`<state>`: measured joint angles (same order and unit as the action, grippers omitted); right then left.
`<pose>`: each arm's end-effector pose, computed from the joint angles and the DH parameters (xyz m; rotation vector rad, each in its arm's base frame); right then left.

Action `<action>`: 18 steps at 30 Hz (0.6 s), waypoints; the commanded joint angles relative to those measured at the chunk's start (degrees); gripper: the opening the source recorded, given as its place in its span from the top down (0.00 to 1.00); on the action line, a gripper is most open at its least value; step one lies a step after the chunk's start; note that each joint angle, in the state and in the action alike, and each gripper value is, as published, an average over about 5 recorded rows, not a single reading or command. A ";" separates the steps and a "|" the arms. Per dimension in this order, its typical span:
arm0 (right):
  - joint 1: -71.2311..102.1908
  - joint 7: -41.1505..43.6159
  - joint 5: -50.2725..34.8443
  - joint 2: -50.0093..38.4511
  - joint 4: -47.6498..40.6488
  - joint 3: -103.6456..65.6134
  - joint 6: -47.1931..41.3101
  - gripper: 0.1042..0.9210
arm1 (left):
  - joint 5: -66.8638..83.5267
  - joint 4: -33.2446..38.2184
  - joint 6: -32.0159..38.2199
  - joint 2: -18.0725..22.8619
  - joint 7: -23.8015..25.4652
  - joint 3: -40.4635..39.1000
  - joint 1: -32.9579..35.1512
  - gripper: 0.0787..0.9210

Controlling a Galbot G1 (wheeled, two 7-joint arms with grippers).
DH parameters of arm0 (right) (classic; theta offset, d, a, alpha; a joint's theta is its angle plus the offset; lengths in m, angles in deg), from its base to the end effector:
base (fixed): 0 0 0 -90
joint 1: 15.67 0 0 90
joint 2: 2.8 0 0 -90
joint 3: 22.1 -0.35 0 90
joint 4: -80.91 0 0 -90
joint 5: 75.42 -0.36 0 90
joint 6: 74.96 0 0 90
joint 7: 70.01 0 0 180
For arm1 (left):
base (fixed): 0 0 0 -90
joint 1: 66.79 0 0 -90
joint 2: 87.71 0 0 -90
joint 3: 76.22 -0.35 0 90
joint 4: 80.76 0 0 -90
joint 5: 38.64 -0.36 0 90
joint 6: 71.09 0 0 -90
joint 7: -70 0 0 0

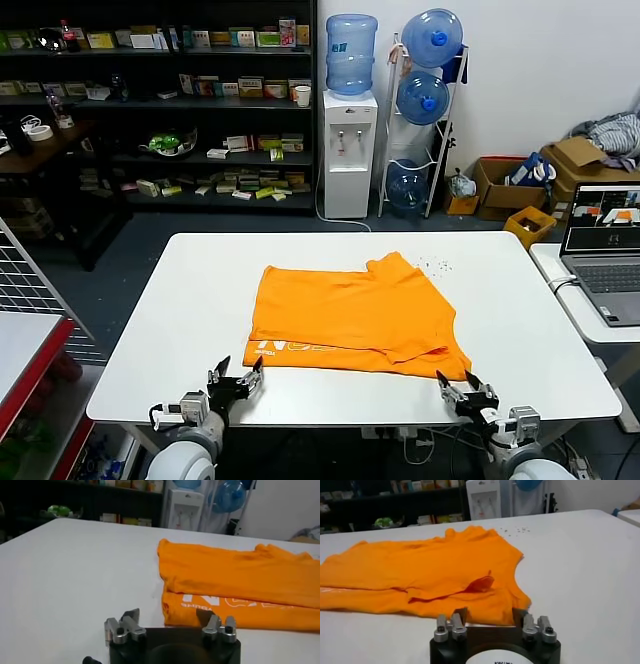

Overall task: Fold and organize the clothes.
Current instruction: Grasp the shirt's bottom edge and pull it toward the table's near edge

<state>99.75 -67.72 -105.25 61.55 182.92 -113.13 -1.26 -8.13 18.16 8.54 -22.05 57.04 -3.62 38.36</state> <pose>0.2127 -0.1248 -0.3726 0.1544 -2.6028 -0.1183 0.2461 0.0243 -0.3897 -0.1576 -2.6798 0.1287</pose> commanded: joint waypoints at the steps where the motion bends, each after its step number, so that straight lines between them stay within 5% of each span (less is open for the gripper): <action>1: 0.05 -0.15 -0.19 -0.05 -0.02 -0.08 -0.43 0.64 | -0.14 -0.75 -0.14 0.09 0.11 -0.23 -0.27 0.39; 10: 0.79 -0.62 -0.21 -0.03 1.57 -0.16 0.53 0.94 | 0.28 0.51 0.03 -0.18 -0.24 -0.86 -0.38 0.70; 18: 4.48 -2.22 -3.17 -1.68 5.84 -1.07 1.05 0.98 | 3.83 8.29 -0.72 -3.44 -3.24 -0.43 2.04 0.96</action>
<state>101.74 -69.07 -106.49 60.78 185.53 -113.76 -0.40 -7.01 19.67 8.34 -22.90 55.97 -4.74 38.67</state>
